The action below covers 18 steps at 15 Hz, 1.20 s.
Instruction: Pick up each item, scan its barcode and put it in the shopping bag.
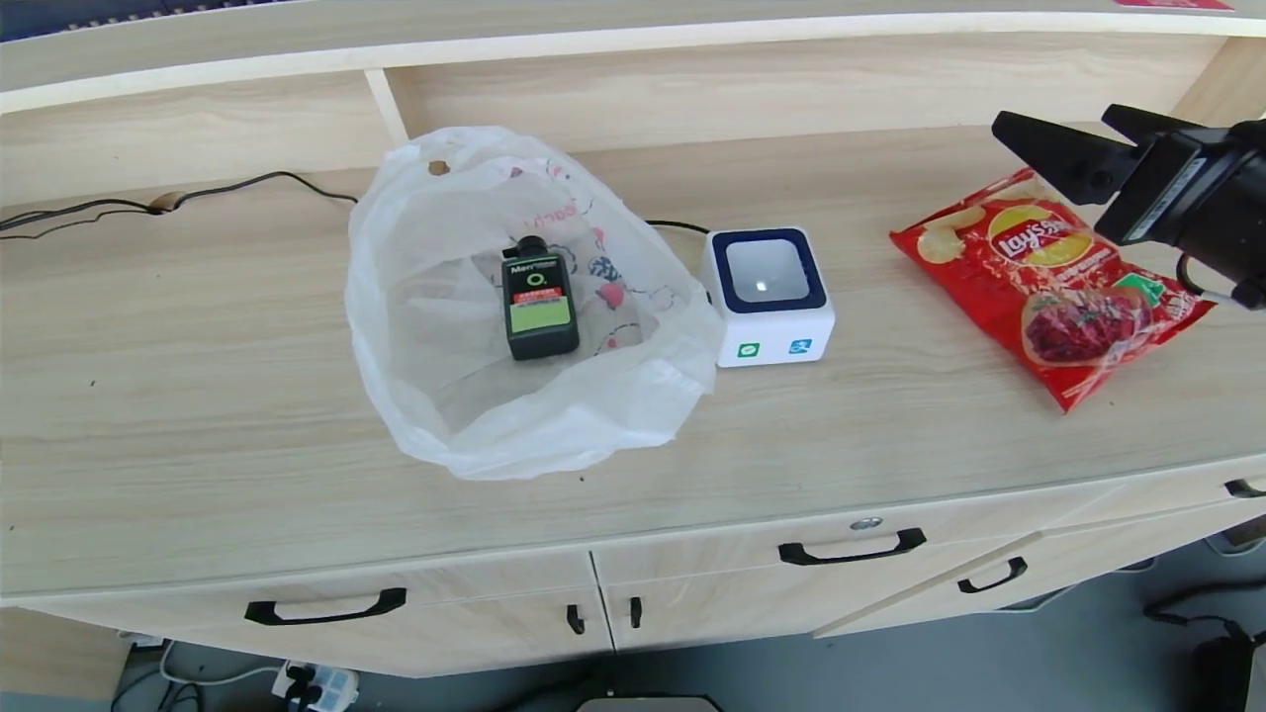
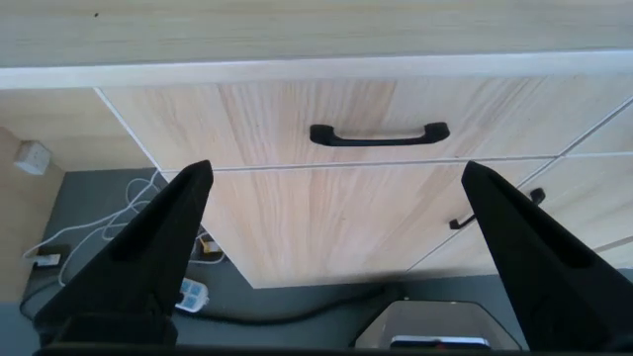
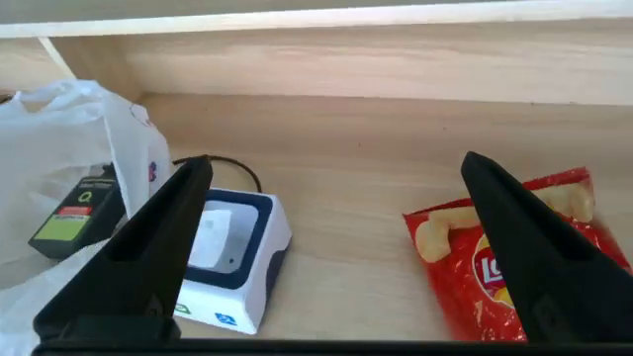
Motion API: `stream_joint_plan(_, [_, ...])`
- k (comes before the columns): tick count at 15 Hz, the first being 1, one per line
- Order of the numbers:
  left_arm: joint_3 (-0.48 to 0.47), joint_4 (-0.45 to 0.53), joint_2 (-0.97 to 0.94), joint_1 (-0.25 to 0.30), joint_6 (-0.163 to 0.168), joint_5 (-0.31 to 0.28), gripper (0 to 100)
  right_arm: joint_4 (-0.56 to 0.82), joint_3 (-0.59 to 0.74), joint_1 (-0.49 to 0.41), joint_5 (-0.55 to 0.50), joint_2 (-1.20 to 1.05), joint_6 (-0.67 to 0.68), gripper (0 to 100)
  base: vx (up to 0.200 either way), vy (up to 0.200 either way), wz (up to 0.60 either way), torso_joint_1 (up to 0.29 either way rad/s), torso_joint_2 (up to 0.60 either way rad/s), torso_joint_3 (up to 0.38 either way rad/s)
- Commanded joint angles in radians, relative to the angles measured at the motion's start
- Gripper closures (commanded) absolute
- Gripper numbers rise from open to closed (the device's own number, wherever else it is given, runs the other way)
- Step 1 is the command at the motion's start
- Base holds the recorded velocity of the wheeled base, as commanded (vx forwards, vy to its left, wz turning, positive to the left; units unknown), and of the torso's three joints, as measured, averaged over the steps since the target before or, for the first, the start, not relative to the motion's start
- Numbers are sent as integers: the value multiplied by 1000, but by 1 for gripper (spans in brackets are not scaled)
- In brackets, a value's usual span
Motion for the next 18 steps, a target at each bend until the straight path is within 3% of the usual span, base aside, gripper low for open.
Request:
stream_joint_plan(1, [0, 0, 0, 0, 0, 0, 0, 0, 98, 3, -18, -61, 129, 0, 0, 0, 0, 0, 0, 0])
stream_joint_plan(4, [0, 0, 0, 0, 0, 0, 0, 3, 147, -1, -29, -130, 218, 0, 0, 0, 0, 0, 0, 0])
stream_joint_plan(11, [0, 3, 0, -2, 1, 0, 0, -18, 270, -11, 12, -221, 160, 0, 0, 0, 0, 0, 0, 0])
stream_joint_plan(15, [0, 1, 0, -2, 1, 0, 0, 88, 311, -36, 97, -346, 123, 0, 0, 0, 0, 0, 0, 0])
stream_joint_plan(18, [0, 1, 0, 0, -3, 0, 0, 157, 297, -59, 89, -375, 118, 0, 0, 0, 0, 0, 0, 0])
